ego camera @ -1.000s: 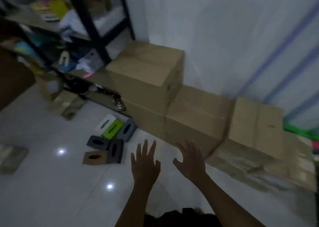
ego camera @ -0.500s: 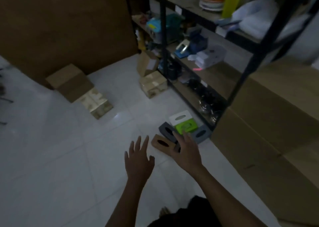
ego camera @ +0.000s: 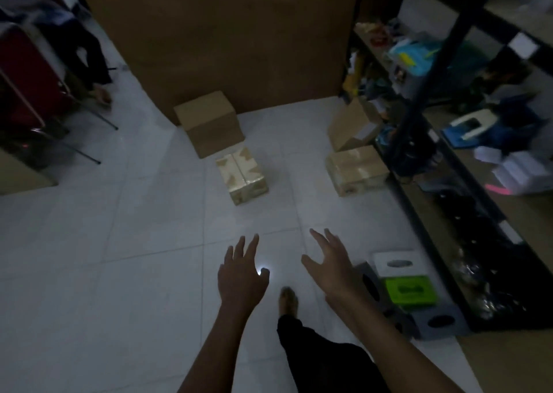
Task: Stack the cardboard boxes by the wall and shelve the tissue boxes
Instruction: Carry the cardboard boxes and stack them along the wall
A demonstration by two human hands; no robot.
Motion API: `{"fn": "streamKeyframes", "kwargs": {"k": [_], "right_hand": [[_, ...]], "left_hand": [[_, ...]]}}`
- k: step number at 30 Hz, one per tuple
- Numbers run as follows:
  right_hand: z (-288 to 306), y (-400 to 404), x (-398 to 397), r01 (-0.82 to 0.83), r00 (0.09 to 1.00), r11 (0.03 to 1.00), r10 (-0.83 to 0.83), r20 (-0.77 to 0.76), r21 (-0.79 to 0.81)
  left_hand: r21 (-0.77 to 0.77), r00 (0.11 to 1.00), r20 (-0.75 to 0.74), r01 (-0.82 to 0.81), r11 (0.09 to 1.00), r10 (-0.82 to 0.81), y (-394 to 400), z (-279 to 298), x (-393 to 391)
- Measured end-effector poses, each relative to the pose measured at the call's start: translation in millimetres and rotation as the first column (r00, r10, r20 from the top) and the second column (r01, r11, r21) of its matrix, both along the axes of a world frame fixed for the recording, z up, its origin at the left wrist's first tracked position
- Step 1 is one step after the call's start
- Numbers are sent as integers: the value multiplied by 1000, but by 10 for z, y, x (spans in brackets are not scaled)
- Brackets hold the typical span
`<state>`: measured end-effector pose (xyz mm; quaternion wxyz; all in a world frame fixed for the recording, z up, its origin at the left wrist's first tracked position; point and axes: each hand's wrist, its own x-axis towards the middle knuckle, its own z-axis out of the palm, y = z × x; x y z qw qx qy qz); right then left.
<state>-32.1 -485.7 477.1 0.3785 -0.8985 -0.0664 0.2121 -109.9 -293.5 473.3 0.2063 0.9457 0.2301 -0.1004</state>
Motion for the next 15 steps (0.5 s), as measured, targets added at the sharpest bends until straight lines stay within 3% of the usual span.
{"fn": "streamKeyframes", "kwargs": {"k": [15], "right_hand": [[-656, 2039, 2874, -73, 991, 997, 71, -117, -16]], "left_hand": [[-218, 983, -91, -176, 960, 160, 2128, -748, 2691]]}}
